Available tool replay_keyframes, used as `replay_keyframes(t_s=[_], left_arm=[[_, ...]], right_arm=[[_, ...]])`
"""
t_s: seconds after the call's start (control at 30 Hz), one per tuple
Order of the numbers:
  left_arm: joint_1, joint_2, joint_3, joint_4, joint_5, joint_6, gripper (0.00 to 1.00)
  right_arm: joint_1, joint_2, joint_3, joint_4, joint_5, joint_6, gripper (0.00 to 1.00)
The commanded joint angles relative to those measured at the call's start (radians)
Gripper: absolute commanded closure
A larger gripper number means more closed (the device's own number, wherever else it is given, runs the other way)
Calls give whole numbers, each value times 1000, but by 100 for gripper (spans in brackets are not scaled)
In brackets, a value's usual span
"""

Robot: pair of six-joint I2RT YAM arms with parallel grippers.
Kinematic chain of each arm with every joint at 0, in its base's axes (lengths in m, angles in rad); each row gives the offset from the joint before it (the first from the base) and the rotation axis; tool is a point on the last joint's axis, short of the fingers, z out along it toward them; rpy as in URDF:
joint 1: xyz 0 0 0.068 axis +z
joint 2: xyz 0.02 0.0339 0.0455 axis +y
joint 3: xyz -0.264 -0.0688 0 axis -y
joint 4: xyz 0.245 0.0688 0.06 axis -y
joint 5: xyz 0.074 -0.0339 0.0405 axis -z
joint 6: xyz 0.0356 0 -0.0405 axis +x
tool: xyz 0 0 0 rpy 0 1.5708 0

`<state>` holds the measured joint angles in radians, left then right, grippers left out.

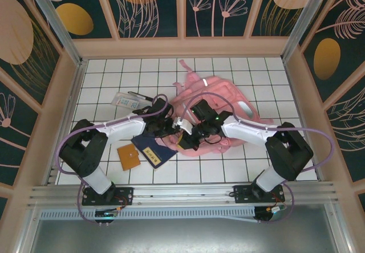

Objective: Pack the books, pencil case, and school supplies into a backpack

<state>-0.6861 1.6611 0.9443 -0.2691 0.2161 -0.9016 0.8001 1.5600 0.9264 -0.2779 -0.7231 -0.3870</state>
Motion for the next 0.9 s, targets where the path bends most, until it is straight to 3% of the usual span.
replay_keyframes(t_s=[0.0,0.2,0.33,0.53,0.8,0.87], left_arm=[[-6,22,22,59,39,-3,66],[-5,4,-1,131,119,-39,60],[2,-25,-8,155,146,-56,57],[85,-150,-105,196,219,-82,47],[204,-408,-215,98,223,-60,40],[206,-433,-243,67,230,-55,41]], right_arm=[[31,-39,-26,201,-43,20,98],[87,-25,-72,378,56,54,99],[114,13,-80,486,200,56,99],[112,74,-51,522,261,74,98],[105,137,-18,510,336,125,86],[103,146,13,473,322,150,74]])
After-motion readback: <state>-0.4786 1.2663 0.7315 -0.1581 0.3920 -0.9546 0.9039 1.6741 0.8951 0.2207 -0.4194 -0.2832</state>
